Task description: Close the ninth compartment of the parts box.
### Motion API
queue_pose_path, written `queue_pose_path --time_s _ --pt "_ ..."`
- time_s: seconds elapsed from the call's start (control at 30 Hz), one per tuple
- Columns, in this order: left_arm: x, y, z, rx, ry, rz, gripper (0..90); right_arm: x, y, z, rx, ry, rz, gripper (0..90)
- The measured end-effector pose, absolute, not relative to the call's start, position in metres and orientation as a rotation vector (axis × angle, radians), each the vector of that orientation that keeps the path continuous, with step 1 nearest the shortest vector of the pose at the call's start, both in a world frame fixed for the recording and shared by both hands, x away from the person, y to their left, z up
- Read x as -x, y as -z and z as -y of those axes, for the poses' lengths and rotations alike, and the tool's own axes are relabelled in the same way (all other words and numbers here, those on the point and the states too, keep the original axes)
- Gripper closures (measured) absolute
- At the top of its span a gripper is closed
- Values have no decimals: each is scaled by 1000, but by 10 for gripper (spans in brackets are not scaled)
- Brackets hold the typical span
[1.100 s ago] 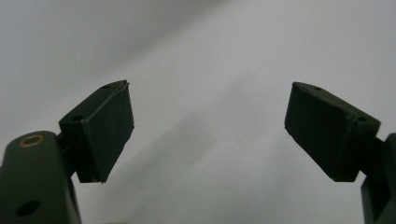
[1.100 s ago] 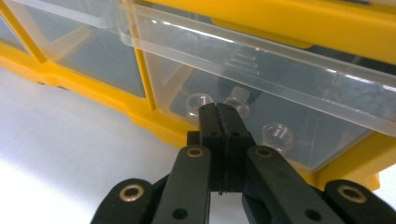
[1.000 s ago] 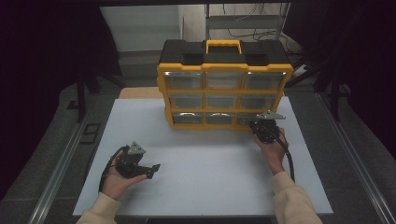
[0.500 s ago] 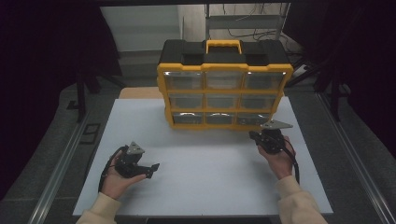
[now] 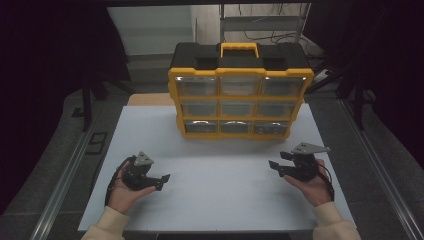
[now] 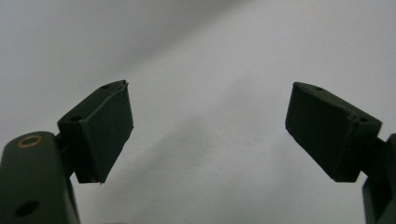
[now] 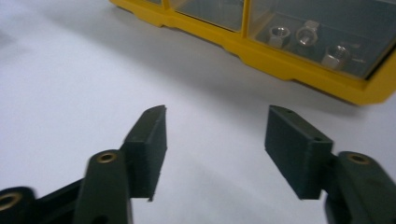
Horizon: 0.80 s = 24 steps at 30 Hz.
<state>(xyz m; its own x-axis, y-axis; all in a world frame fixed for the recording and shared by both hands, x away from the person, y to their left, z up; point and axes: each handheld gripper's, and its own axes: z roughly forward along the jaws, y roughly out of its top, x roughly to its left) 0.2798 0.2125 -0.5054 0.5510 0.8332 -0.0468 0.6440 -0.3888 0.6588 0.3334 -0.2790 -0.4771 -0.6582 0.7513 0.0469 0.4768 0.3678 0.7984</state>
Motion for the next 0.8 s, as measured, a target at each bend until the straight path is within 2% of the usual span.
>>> queue_pose_path --time_s 0.17,0.4,0.8 --pt "-280 506 -213 -2155 -393 -1188 147 -320 476 297 -1089 -1219 -2307 326" --pt "-280 507 -215 -2144 -402 -1198 146 -307 480 325 -1124 -1234 -2281 304" --pt "-279 507 -215 -2133 -417 -1202 143 -309 483 325 -1128 -1221 -2273 300"
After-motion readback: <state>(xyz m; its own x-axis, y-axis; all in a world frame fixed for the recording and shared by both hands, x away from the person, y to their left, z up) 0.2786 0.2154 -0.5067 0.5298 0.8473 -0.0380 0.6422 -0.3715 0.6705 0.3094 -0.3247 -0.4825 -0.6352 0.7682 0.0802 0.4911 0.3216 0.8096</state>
